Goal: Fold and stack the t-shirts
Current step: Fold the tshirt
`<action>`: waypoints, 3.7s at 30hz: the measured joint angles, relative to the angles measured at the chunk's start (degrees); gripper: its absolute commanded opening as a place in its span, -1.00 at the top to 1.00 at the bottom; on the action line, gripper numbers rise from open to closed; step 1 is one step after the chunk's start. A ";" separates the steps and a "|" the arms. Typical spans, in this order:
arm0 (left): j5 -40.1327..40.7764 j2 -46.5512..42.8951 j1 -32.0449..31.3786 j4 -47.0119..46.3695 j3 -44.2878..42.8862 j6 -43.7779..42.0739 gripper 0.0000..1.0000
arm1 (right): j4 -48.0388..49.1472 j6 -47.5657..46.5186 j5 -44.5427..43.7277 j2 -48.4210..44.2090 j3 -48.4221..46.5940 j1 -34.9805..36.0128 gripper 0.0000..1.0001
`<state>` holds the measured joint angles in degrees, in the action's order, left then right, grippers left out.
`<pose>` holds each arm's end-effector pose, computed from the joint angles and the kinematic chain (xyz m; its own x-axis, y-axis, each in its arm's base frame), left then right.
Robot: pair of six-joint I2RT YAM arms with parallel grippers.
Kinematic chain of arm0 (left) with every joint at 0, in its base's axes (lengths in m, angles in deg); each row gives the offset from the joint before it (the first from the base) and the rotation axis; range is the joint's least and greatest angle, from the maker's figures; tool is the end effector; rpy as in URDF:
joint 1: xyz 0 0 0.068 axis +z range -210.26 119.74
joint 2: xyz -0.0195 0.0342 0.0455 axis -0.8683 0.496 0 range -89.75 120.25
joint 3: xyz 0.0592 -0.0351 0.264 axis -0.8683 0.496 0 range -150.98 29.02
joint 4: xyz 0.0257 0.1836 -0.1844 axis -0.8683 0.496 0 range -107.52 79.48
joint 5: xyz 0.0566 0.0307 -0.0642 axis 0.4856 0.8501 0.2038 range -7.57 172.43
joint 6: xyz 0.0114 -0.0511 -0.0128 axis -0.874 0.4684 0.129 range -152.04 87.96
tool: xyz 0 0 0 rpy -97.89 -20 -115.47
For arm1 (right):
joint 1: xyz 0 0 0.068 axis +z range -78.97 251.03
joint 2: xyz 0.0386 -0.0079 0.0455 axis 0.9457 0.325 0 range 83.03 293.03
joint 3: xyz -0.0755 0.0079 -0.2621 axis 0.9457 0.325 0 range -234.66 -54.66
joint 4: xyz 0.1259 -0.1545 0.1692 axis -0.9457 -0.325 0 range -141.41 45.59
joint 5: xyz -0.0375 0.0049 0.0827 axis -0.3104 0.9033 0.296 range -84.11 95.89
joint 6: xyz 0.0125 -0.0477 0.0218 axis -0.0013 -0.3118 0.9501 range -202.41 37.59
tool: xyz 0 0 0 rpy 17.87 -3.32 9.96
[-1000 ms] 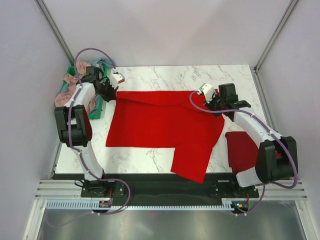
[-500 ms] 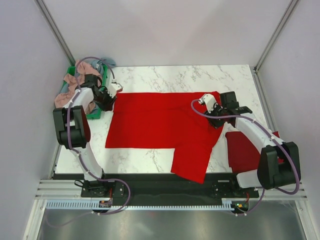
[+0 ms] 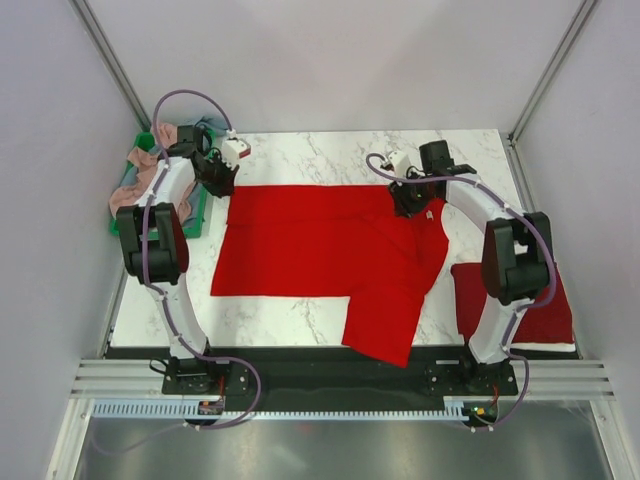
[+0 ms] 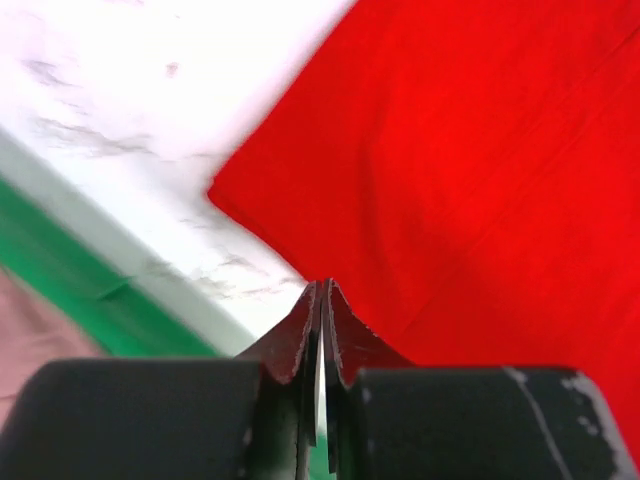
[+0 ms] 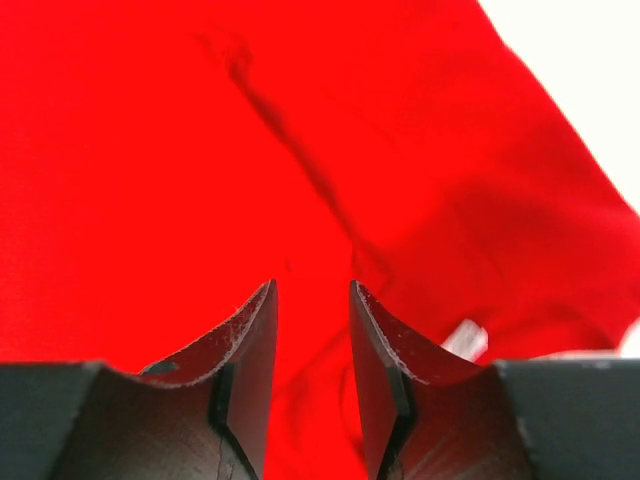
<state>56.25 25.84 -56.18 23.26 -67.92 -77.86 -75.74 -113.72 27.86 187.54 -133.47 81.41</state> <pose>0.4393 0.0155 0.2389 -0.4837 0.6107 -0.6269 0.7274 0.6789 0.1001 0.3824 0.0836 0.2272 -0.5142 -0.5842 -0.6280 -0.7427 0.6695 -0.0146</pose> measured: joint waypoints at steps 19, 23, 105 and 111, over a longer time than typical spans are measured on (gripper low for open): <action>-2.45 5.73 -3.04 4.15 -0.59 7.19 0.95 | -2.86 -2.14 -0.02 9.75 -4.76 -1.95 0.26; -2.43 5.73 -3.19 4.17 -0.59 7.28 0.95 | -2.84 -2.45 -0.02 10.99 -4.76 -1.99 0.38; 7.08 19.41 -5.14 8.17 -17.99 11.04 0.95 | 3.69 8.15 -10.16 21.62 -21.27 -8.28 0.55; 9.27 22.29 -5.16 8.96 -22.18 12.02 0.96 | 3.34 7.54 -11.89 28.24 -27.93 -9.40 0.60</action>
<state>65.52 48.14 -61.34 32.22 -90.11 -65.84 -72.40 -106.18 15.97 215.78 -161.40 72.01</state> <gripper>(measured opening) 0.027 0.213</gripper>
